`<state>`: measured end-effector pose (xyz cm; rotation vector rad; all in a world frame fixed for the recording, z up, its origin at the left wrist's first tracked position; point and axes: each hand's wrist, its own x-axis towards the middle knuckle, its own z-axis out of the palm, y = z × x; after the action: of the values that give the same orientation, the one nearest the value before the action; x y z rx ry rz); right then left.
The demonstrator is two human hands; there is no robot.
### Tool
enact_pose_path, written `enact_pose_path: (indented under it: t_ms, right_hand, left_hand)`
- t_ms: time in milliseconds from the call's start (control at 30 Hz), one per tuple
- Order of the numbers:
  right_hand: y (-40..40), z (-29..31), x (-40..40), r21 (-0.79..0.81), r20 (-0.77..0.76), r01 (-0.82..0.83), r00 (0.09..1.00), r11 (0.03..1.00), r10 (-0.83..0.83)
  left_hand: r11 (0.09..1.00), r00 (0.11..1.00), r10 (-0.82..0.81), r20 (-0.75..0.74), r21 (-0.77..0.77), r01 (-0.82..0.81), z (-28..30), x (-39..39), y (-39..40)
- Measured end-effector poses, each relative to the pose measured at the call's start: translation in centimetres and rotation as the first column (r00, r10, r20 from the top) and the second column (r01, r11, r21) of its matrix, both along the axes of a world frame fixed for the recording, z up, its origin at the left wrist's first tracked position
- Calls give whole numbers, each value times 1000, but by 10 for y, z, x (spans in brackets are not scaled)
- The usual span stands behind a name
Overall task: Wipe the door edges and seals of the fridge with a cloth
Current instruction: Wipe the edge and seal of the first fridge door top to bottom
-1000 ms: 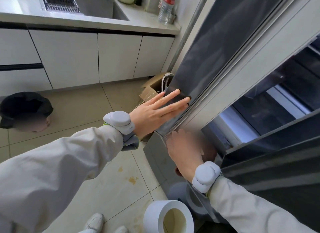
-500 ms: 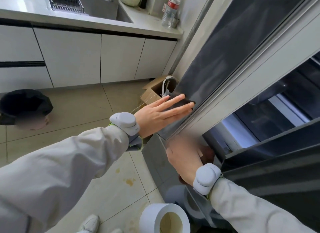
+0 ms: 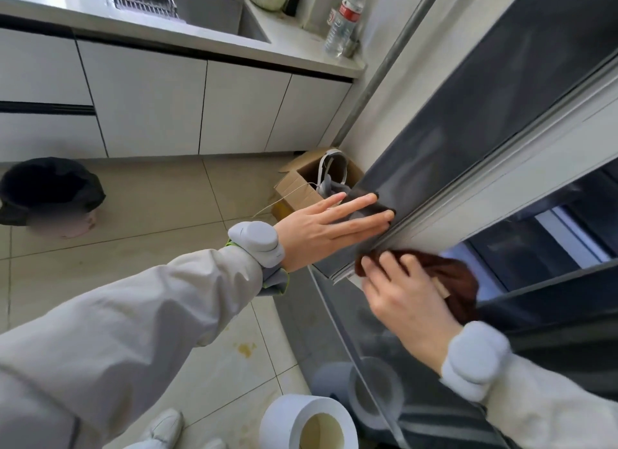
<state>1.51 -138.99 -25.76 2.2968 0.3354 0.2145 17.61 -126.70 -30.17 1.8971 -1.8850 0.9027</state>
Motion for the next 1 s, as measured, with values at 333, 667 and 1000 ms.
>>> enact_pose_path:
  t_ms: [333,667,1000]
  right_hand:
    - [20,-44,20,-214,-221,71,968,974,-120]
    - [35,-75,35,-141,-405,97,902,985,-147]
    - [3,-17,17,-14,-20,-116,993,993,116]
  left_hand:
    - [997,999,36,19,63,-37,-6,3,-1]
    - [999,1000,29,2,26,-29,3,0,2]
    - [999,999,-27,28,33,26,4,7,2]
